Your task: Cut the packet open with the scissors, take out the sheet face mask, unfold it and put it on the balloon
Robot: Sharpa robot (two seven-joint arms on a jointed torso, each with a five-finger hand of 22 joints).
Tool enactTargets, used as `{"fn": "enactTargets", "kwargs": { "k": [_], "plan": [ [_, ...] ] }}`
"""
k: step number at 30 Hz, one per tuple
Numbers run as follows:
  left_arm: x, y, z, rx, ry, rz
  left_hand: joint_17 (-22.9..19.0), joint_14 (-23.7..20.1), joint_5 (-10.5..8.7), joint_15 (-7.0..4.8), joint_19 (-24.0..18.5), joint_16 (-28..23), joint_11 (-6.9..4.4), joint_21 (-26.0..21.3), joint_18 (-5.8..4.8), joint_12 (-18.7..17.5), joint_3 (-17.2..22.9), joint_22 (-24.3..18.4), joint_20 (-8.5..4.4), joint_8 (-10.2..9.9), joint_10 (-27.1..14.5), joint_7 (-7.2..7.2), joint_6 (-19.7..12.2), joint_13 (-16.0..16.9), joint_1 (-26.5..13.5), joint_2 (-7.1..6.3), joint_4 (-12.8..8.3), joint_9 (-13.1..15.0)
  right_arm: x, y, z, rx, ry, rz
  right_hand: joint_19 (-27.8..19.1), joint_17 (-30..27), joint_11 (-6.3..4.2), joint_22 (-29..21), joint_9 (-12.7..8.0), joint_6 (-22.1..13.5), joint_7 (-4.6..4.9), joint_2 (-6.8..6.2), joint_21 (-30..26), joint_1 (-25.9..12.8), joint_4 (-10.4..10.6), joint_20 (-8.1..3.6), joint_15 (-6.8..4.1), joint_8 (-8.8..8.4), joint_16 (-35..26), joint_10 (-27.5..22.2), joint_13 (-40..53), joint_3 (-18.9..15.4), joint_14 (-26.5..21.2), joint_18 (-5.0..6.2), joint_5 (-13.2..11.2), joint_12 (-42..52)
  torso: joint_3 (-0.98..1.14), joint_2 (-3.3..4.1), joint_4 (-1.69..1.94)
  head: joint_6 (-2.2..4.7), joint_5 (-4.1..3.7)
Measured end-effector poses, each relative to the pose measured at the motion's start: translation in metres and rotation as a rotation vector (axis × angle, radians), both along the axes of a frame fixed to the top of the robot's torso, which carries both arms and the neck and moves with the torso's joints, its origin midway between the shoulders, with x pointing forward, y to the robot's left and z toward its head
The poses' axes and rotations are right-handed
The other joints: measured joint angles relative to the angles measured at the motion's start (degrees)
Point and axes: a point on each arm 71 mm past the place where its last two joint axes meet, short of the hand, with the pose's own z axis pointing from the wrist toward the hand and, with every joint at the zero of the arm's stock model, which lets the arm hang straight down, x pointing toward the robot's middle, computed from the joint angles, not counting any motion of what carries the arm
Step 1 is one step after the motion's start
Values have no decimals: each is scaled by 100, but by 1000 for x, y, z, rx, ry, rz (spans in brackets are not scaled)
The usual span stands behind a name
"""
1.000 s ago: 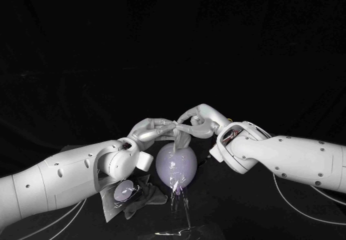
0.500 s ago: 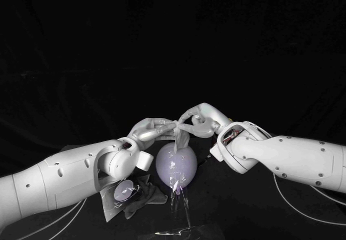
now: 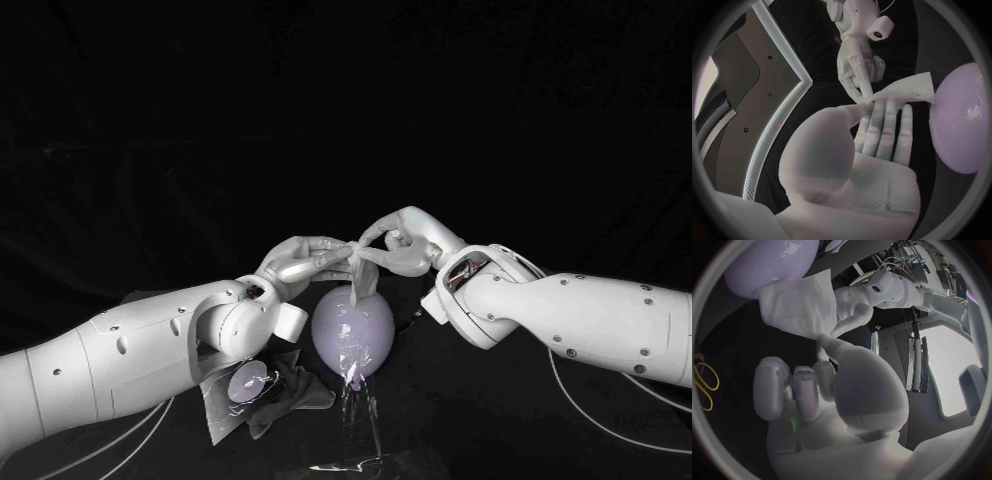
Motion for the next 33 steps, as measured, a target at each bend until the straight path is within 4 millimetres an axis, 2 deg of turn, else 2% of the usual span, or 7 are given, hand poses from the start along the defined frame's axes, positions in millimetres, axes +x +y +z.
{"fn": "enactTargets", "kwargs": {
  "k": [4, 15, 25, 33],
  "plan": [
    [0, 1, 0, 4, 0, 9, 13, 0, -2, 0, 0, 18, -10, 43, 89, 0, -9, 20, 0, -4, 10, 0, 0, 0, -8, -8, -9, 0, -1, -2, 0, 0, 0, -2, -1, 0, -9, -2, 0, -4, 2, 0, 0, 0, 0, 0, 0, 2, 11, 9, 1, 0, 0, 0, 0, 0, 1, 0, 0, 1, 3],
    [6, 15, -2, 15, 2, 84, 66, 0, -6, 0, 72, 83, -9, 161, 90, 0, 23, 94, -30, -19, 51, 14, 13, 8, -23, -23, -87, 0, -1, -15, 1, 5, -10, -35, -10, -1, -10, 1, 5, -19, -1, -1, -1, -1, 0, -8, 1, 26, 11, 9, 2, 0, 0, -2, -1, 0, 0, 4, -3, 8, -12],
    [8, 19, -3, 15, 7, 117, 96, 0, -9, 0, 75, 115, -9, 255, 88, 6, 24, 154, -33, -25, 51, 17, 15, 9, -60, -16, -117, 0, 1, -21, 2, 22, -18, -61, -11, -5, -10, 3, 38, -37, -2, -1, -1, -1, 0, -8, 2, 21, 6, 9, 1, 31, -1, -3, -2, 0, 0, 3, 0, -8, -19],
    [13, 28, 1, 11, 7, 164, 174, 34, 7, -33, 103, 229, -50, 449, 86, 66, 21, 289, -61, -20, 133, -6, 37, 36, -120, -1, -194, 0, 2, -29, 3, 44, -27, -89, -17, -4, -10, 2, 40, -54, -3, -2, 22, -2, -16, -2, -17, 66, 0, 9, 0, 48, -20, -4, -4, 0, 1, -3, 2, -10, -7]
  ]
}}
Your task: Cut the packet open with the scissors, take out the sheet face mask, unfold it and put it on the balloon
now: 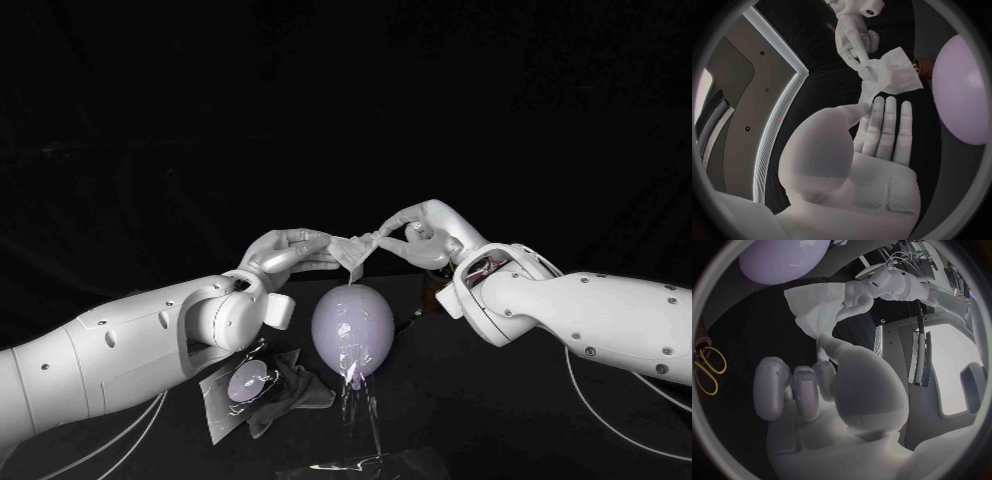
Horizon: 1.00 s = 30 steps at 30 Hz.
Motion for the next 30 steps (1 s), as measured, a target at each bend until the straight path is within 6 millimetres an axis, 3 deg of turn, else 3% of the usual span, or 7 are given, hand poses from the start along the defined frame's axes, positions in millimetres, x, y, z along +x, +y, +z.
{"fn": "enactTargets", "kwargs": {
  "k": [14, 30],
  "plan": [
    [10, 21, 16, 15, -20, 95, 63, -23, 0, -22, -86, 97, 0, 168, -3, 49, 18, 120, -40, -33, 40, 18, 18, 13, 1, 1, -81, 0, 10, -23, 1, 58, -8, -86, 9, 4, 0, -3, 0, 33, 6, -9, 22, -9, -15, -28, -24, -2, 11, 0, -5, 15, 23, -36, -12, -1, 4, -2, -4, 47, 26],
    [14, 24, 22, 37, -13, 141, 130, -45, -7, -42, -217, 192, 1, 398, -6, 95, 59, 298, -73, -95, 39, 18, 60, 36, -32, 32, -122, 0, 18, -32, 6, 112, -7, -136, 6, -1, -18, 1, 0, 30, 8, -32, 21, -32, -31, -28, -22, 24, -6, 18, -6, 31, 22, -39, 4, -11, 0, 2, -2, 96, 43]
  ]
}}
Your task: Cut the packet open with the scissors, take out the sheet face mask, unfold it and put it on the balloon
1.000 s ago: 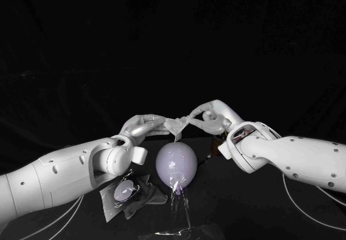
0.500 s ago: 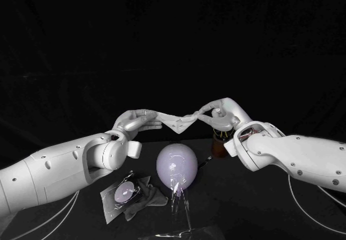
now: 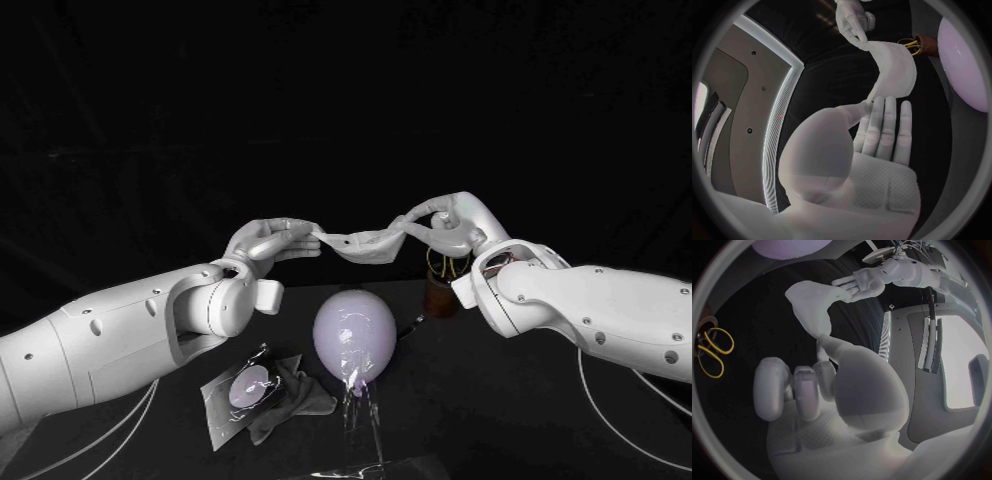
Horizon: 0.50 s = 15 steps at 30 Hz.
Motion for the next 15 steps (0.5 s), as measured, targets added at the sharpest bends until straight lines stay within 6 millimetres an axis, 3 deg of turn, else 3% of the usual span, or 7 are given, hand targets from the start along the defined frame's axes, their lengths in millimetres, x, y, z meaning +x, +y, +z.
{"fn": "enactTargets", "kwargs": {
  "k": [15],
  "plan": [
    [-2, -3, 3, 14, 21, 39, 48, -21, 6, -20, -154, 94, 1, 226, -2, 66, 72, 175, -10, -55, -1, -1, 59, 14, -73, -31, -72, 0, 2, -3, 0, 40, 30, -30, -9, 5, 0, -5, 0, -13, -6, -22, -22, -22, -17, -7, 1, -4, 17, 0, 4, 16, -1, -1, 0, -12, 2, -2, -1, 46, -3]
  ]
}}
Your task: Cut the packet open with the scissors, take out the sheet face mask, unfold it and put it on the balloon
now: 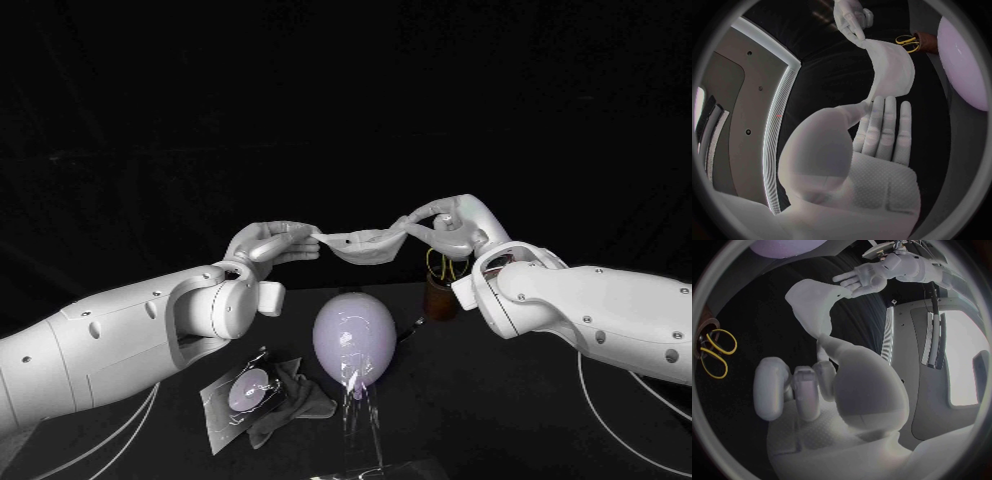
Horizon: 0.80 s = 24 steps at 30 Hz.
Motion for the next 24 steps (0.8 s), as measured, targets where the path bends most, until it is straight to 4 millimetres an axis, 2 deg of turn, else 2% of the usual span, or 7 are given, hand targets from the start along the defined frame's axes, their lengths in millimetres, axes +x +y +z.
{"fn": "enactTargets", "kwargs": {
  "k": [10, 24],
  "plan": [
    [-1, 2, -1, 8, 17, 49, 25, 0, 0, 0, -78, 56, -1, 124, 0, 38, 16, 95, -7, -48, 1, -2, 42, 13, -31, -31, -16, 0, 3, 1, -2, 10, 23, -14, -1, 0, 1, 2, 0, -9, 5, -9, -27, -9, 0, 0, 1, 25, -4, -1, -5, 0, 0, 0, -1, -1, -2, 4, 4, 2, -8],
    [1, 1, -3, 23, 39, 98, 43, 0, -2, 1, -155, 88, -22, 224, -2, 67, 71, 179, -9, -78, 22, -19, 63, 27, -92, -45, -71, 1, 14, 9, -7, 36, 52, -32, -10, -5, 2, 5, 41, -29, 5, -16, -50, -16, 0, 9, 1, 24, 0, -2, 1, -1, -1, -1, -3, -7, -2, 10, 4, -44, -15]
  ]
}}
